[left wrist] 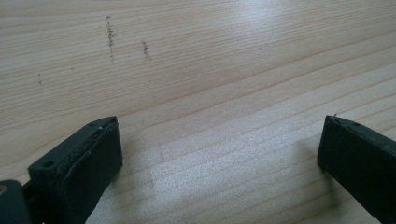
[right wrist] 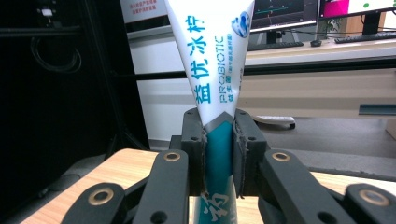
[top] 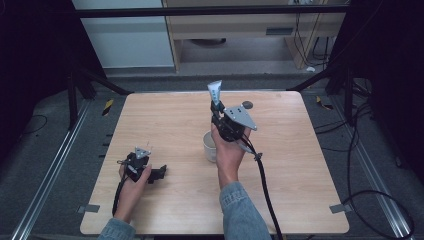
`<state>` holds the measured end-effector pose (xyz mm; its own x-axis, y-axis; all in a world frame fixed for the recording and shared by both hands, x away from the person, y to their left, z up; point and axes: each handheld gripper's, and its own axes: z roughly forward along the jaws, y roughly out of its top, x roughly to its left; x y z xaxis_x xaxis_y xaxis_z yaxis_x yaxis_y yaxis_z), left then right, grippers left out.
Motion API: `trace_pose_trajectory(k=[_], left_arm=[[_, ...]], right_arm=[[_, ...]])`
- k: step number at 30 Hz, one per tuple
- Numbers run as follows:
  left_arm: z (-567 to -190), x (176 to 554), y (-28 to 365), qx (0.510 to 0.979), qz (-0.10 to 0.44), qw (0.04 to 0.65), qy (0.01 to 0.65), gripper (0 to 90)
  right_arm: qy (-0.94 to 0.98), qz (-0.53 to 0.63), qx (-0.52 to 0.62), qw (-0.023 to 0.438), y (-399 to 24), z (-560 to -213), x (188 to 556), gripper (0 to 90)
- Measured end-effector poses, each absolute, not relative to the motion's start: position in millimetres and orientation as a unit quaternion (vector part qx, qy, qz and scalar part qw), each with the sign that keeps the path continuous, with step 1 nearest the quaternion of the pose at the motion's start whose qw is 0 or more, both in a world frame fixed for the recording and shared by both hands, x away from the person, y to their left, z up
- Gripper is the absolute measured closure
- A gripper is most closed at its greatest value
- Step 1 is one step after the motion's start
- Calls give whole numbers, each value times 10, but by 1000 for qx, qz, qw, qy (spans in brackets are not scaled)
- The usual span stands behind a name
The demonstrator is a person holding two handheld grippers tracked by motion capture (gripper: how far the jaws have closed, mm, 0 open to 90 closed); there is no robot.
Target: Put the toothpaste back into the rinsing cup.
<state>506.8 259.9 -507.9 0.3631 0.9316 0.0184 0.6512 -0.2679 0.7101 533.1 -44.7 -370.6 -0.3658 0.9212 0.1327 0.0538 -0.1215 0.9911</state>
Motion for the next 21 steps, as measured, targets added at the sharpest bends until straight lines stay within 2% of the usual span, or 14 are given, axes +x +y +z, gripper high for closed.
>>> trace_pose_trajectory(k=[21], left_arm=[[-5079, 5071, 2599, 764, 224, 313, 517, 0]], right_arm=[[569, 608, 429, 349, -404, -3930, 5309, 774]])
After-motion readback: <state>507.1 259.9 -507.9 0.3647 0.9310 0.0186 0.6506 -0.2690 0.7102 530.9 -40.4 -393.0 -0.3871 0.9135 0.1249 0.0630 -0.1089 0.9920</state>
